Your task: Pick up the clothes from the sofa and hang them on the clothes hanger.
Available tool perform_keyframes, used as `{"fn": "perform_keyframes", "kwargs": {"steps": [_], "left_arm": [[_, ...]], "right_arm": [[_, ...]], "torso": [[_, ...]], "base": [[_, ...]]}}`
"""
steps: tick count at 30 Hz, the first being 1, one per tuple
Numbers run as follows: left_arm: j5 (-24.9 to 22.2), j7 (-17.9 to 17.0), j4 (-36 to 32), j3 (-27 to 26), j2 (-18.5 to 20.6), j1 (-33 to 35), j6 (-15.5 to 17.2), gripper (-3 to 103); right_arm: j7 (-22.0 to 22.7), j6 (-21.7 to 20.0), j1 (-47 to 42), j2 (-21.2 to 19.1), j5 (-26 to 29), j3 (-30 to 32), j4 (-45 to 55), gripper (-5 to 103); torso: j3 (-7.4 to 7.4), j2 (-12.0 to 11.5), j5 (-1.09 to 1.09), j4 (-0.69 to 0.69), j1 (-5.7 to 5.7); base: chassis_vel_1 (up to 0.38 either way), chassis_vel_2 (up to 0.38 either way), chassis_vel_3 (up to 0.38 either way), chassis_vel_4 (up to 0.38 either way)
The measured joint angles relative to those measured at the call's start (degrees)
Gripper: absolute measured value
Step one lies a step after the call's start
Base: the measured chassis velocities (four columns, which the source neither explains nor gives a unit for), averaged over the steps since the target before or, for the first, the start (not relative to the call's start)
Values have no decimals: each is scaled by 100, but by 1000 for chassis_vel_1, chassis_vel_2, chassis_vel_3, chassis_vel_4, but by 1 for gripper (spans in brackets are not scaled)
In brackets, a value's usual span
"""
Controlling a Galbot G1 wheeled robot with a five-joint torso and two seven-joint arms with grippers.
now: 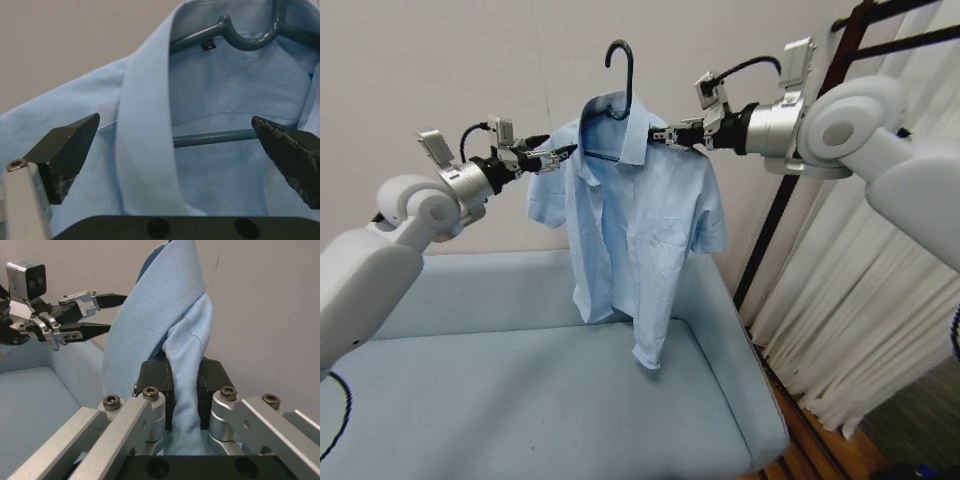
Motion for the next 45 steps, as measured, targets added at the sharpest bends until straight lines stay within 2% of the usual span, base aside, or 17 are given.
{"fn": "perform_keyframes", "kwargs": {"steps": [1, 3, 4, 7, 10, 12, 15, 17, 18, 19, 22, 25, 28, 35, 41, 42, 45], "left_arm": [[4, -22, 23, 76, -96, -37, 0, 92], [7, -42, 42, 112, -169, -48, 0, 92], [10, -55, 67, 145, -257, -56, 0, 81], [14, -58, 88, 168, -317, -60, 0, 76], [24, -43, 111, 190, -358, -55, 0, 59], [25, -40, 116, 190, -359, -52, 1, 59], [41, -12, 168, 194, -378, -41, 4, 43], [41, -12, 168, 194, -378, -41, 4, 43], [58, -6, 182, 195, -398, -41, 9, 37], [127, 36, 213, 196, -436, -41, 22, 22], [164, 69, 211, 193, -456, -21, 23, 6], [208, 19, 171, 179, -475, 7, 23, 2], [280, -282, 13, 127, -472, 75, 47, 0], [281, -1504, -1229, -389, -103, 685, 417, -1], [243, -2577, -1762, -498, 233, 884, 433, 20], [243, -2577, -1762, -498, 233, 884, 433, 20], [197, -3452, -1886, -466, 215, 902, 612, 36]], "right_arm": [[4, 0, 6, 40, 9, 5, -16, 9], [15, 0, 8, 64, 23, 12, -27, 9], [24, 1, 18, 86, 40, 16, -44, 9], [30, 2, 28, 90, 41, 16, -63, 9], [61, 4, -6, 57, 22, 10, -72, 9], [65, 5, -18, 52, 15, 10, -67, 9], [134, 11, -87, 46, -1, 16, 1, 9], [134, 11, -87, 46, -1, 16, 1, 9], [156, 15, -97, 55, 3, 22, 21, 9], [172, 22, -101, 62, 17, 28, 68, 9], [176, 33, -104, 28, 38, 31, 134, 9], [185, 35, -107, 0, 49, 32, 170, 9], [193, 38, -118, -31, 50, 33, 180, 9], [198, 48, -203, -121, 26, 57, 189, 9], [202, 121, -353, -64, -50, 112, 229, 9], [202, 121, -353, -64, -50, 112, 229, 9], [223, 132, -379, 16, -66, 115, 236, 9]], "torso": [[0, 0, 1, -1, 0], [0, 0, 1, -1, 0], [1, 0, 0, -2, 1], [0, 0, 0, -2, 1], [0, -1, 1, -2, 1], [0, -1, 1, -1, 1], [0, -1, 0, 0, 1], [0, -1, 0, 0, 1], [0, -1, 0, 0, 1], [0, -1, 0, -1, 1], [0, -1, 0, -1, 1], [0, -1, 0, -1, 1], [0, -1, 0, -2, 1], [-1, -1, 0, 0, 0], [-1, 0, 0, 0, -1], [-1, 0, 0, 0, -1], [-1, 0, -1, 0, 0]], "base": [[0, 0, 0, 0], [0, 0, 0, 0], [0, 0, 0, 0], [0, 0, 0, 0], [0, 0, 0, 0], [0, 0, 0, 0], [0, 0, 0, 0], [0, 0, 0, 0], [0, 0, 0, 0], [0, 0, 0, 0], [0, 0, 0, 0], [0, 0, 0, 0], [0, 0, 0, 0], [0, 0, 0, 0], [0, 0, 0, 0], [0, 0, 0, 0], [0, 0, 0, 0]]}}
